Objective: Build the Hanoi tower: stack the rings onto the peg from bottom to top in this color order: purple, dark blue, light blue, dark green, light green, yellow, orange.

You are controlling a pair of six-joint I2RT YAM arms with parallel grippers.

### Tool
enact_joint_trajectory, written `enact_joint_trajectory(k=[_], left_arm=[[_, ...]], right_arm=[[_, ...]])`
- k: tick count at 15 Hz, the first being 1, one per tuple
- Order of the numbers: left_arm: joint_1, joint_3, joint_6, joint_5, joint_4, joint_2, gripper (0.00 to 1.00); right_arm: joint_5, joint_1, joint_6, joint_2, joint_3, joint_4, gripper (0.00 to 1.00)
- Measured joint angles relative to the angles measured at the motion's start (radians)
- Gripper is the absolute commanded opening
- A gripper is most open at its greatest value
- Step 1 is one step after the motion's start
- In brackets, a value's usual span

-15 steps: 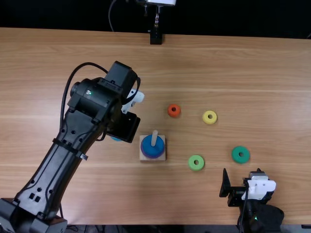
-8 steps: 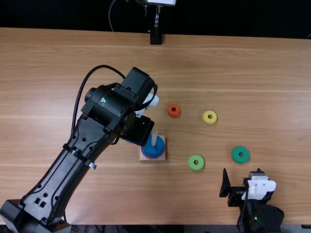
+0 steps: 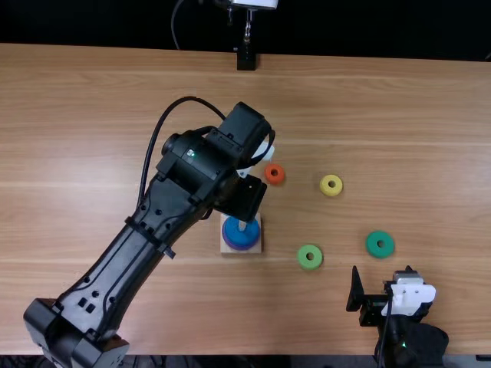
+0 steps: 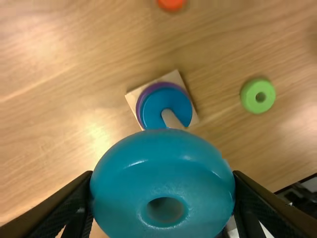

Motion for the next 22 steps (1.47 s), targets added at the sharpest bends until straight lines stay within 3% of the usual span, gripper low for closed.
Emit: enact_joint_trajectory(k=[10, 22], left_arm=[[-0.021, 0.004, -0.044, -0.001, 0.003, 0.048, 0.00], [-0.052, 0.004, -0.047, 0.000, 0.003, 0.065, 0.00]], right_arm=[[0.000, 0.000, 0.000, 0.000, 0.000, 0.000, 1.00], [0.000, 0.000, 0.000, 0.000, 0.000, 0.000, 1.00]])
